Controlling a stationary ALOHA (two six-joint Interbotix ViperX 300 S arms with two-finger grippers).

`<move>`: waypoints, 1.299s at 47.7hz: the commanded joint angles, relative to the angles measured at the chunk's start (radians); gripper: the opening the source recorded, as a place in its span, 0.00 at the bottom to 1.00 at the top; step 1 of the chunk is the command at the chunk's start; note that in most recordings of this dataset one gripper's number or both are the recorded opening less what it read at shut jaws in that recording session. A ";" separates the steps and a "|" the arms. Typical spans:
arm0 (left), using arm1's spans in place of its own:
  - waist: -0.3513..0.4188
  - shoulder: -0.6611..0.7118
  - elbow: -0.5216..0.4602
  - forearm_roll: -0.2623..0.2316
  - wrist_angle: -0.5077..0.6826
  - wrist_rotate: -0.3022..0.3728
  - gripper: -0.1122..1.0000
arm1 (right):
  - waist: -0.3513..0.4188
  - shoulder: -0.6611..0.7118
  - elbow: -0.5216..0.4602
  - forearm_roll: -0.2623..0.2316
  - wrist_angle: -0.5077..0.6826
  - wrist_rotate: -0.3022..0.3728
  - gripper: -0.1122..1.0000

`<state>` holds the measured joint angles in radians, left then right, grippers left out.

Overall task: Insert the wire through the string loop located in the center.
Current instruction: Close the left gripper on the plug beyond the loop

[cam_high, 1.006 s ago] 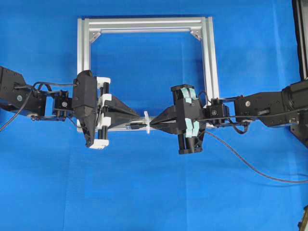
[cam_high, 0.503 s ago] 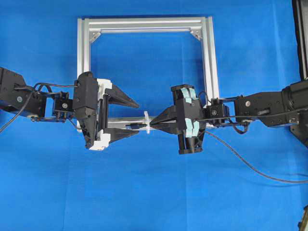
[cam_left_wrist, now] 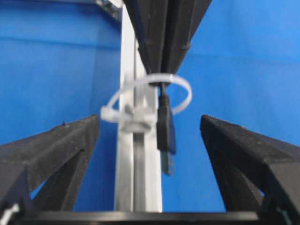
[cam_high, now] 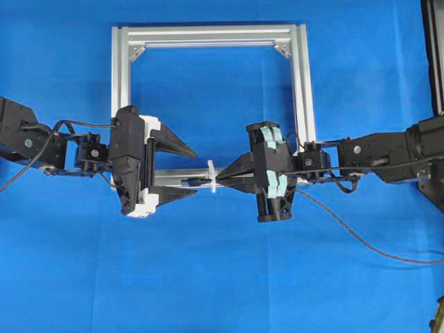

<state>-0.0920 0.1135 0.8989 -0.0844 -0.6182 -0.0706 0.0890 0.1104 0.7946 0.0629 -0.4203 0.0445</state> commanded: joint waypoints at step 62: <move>-0.002 0.037 -0.028 0.002 -0.002 -0.002 0.92 | 0.003 -0.012 -0.017 -0.002 -0.005 -0.002 0.08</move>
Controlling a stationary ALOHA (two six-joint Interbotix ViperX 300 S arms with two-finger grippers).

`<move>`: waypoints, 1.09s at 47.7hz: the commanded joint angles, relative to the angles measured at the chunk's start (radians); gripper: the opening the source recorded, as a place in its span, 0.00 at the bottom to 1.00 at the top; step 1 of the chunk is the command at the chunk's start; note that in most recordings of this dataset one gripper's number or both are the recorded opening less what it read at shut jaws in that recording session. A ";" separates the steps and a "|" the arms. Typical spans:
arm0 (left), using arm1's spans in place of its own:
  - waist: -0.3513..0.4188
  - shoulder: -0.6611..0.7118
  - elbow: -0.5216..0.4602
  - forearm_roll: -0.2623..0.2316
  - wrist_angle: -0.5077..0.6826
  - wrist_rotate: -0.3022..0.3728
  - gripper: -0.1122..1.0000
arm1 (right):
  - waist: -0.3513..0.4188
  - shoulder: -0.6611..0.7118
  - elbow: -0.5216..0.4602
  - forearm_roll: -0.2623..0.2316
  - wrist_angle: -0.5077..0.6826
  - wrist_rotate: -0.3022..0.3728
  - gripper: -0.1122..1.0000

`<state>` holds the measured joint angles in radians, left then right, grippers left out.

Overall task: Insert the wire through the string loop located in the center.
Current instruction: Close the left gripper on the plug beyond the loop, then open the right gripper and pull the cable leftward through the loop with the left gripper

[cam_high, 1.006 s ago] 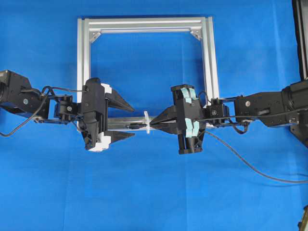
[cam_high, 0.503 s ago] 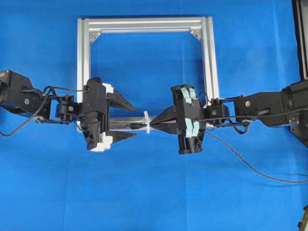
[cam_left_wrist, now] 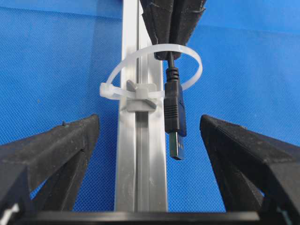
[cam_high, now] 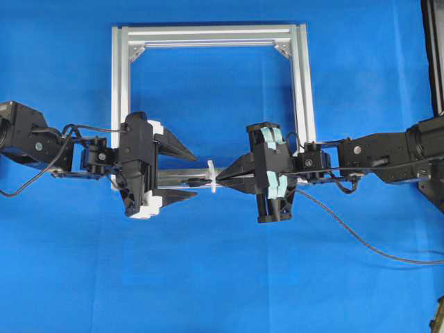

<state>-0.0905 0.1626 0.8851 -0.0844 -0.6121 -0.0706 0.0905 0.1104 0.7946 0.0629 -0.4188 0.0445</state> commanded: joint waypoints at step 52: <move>0.015 -0.020 -0.012 0.000 -0.005 -0.003 0.17 | 0.003 -0.012 -0.017 -0.005 -0.005 -0.003 0.08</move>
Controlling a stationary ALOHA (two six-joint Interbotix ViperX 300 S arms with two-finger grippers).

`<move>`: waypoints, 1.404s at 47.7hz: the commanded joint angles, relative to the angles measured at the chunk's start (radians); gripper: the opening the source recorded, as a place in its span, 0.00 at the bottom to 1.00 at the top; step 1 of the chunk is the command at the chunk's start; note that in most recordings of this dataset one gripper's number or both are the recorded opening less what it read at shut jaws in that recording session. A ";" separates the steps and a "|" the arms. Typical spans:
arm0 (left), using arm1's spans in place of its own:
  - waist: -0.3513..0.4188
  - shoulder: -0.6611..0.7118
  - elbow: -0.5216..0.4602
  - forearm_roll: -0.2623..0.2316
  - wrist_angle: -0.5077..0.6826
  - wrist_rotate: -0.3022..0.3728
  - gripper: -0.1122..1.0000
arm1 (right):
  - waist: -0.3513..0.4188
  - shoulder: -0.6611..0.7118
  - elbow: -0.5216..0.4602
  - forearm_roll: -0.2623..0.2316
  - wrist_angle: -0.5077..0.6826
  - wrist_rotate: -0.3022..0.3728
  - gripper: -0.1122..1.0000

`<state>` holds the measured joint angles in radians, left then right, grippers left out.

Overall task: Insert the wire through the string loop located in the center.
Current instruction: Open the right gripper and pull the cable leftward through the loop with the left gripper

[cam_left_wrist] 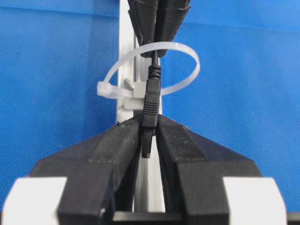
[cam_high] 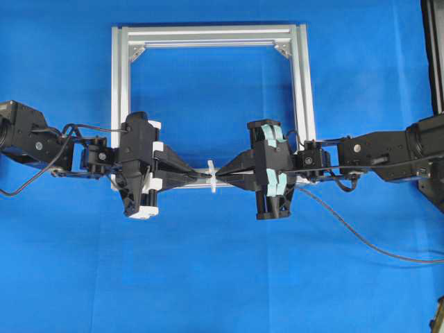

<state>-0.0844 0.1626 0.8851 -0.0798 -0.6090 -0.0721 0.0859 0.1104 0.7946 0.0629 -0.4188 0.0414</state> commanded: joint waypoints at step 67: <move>-0.018 -0.120 0.083 -0.005 0.000 -0.003 0.17 | 0.012 -0.017 -0.012 -0.002 0.006 0.000 0.97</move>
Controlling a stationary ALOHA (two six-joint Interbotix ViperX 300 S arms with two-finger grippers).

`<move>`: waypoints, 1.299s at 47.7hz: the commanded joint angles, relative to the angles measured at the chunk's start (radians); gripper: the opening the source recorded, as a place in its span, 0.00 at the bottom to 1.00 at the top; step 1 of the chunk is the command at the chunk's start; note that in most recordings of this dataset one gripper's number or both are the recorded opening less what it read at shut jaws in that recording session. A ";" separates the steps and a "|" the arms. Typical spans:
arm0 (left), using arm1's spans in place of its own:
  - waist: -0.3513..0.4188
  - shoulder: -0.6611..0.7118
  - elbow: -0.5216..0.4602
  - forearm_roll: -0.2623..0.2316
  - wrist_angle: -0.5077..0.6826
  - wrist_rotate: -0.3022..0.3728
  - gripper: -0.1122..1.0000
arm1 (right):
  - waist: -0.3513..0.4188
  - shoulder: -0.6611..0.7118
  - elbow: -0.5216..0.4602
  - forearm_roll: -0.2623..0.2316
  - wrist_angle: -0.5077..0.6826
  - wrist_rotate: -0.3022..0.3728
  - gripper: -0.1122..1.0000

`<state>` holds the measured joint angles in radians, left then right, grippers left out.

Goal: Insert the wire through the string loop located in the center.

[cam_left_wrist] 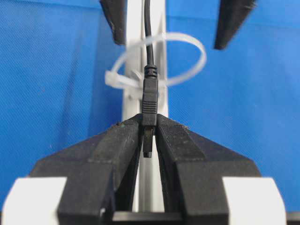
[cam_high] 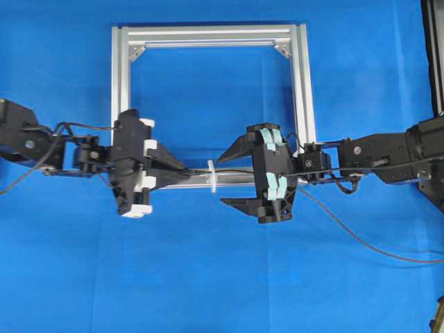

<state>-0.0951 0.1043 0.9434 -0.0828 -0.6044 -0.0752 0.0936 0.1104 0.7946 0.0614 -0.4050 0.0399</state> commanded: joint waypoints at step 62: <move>-0.069 -0.491 0.423 0.000 0.083 -0.135 0.17 | 0.021 -0.035 -0.021 -0.002 -0.003 0.002 0.97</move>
<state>-0.1611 -0.3789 1.3775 -0.0844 -0.5185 -0.2086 0.1135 0.1043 0.7931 0.0598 -0.4034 0.0399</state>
